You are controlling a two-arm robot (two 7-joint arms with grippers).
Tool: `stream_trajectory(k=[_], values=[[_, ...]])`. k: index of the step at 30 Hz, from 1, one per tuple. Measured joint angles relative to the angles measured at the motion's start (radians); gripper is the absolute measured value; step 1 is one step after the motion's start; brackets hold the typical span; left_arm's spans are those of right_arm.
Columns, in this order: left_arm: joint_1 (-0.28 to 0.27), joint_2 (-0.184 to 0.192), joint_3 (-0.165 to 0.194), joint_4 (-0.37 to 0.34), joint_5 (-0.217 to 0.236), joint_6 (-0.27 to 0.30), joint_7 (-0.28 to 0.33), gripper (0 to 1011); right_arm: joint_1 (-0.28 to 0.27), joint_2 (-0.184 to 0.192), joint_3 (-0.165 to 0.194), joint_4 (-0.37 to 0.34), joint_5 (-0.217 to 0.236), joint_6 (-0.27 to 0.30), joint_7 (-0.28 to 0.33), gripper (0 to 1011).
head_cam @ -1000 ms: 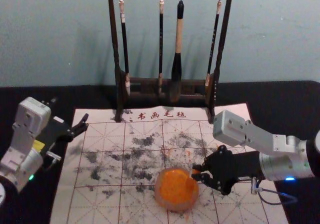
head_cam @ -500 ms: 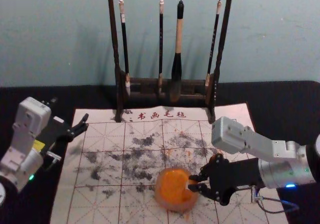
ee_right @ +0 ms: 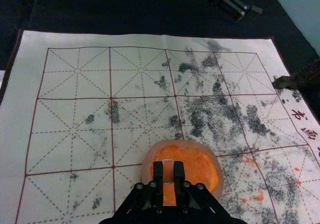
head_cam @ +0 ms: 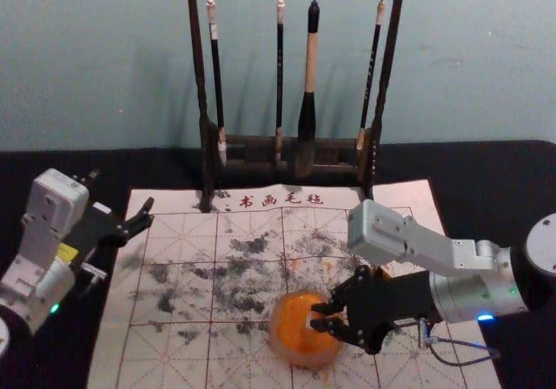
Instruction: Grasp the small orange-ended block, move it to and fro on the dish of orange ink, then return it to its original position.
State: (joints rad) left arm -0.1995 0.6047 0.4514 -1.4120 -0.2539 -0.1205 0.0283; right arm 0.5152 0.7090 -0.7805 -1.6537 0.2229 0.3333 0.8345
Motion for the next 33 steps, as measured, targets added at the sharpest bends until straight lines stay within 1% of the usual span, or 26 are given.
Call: stream_trajectory(k=[12, 19, 24, 29, 31, 33], values=[[0.000, 0.000, 0.000, 0.000, 0.000, 0.000, 0.000, 1001, 0.038, -0.045, -0.005, 0.068, -0.005, 0.032, -0.031, 84], [0.000, 0.000, 0.000, 0.000, 0.000, 0.000, 0.000, 1001, 0.042, -0.050, 0.002, 0.084, -0.003, 0.043, -0.043, 83], [0.000, 0.000, 0.000, 0.000, 0.000, 0.000, 0.000, 1001, 0.038, -0.037, 0.012, 0.082, 0.003, 0.045, -0.045, 83], [0.000, 0.000, 0.000, 0.000, 0.000, 0.000, 0.000, 1001, 0.026, -0.015, 0.022, 0.067, 0.014, 0.043, -0.044, 83], [0.000, 0.000, 0.000, 0.000, 0.000, 0.000, 0.000, 1001, 0.014, 0.003, 0.028, 0.049, 0.022, 0.039, -0.039, 84], [0.000, 0.000, 0.000, 0.000, 0.000, 0.000, 0.000, 1001, 0.009, 0.010, 0.030, 0.039, 0.025, 0.036, -0.038, 83]])
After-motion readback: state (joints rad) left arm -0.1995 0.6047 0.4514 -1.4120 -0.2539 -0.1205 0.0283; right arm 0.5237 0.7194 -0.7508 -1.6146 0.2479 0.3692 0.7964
